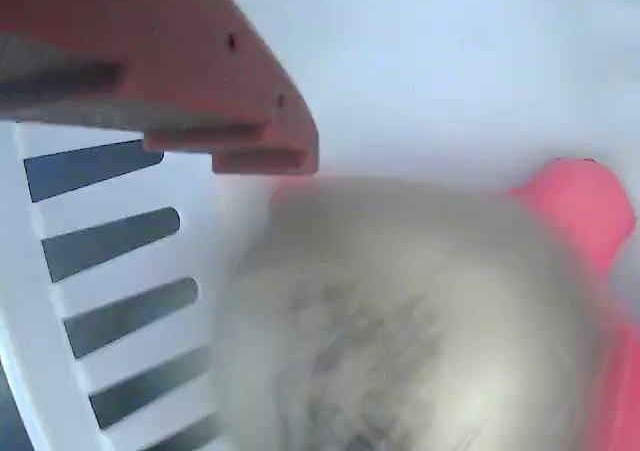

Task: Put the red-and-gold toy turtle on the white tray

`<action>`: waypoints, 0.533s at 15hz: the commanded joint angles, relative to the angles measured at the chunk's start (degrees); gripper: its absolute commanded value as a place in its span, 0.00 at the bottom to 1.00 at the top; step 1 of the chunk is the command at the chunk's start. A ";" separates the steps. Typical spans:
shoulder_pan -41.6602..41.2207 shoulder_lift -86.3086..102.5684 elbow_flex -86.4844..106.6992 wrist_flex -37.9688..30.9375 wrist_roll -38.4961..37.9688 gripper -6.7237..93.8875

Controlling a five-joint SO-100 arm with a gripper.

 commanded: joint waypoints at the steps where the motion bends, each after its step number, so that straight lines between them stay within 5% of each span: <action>1: 1.14 2.72 -2.55 -0.09 -1.41 0.74; 6: 1.23 3.43 -2.11 -0.09 -1.32 0.73; 8: 0.79 5.36 -3.69 -0.09 0.70 0.63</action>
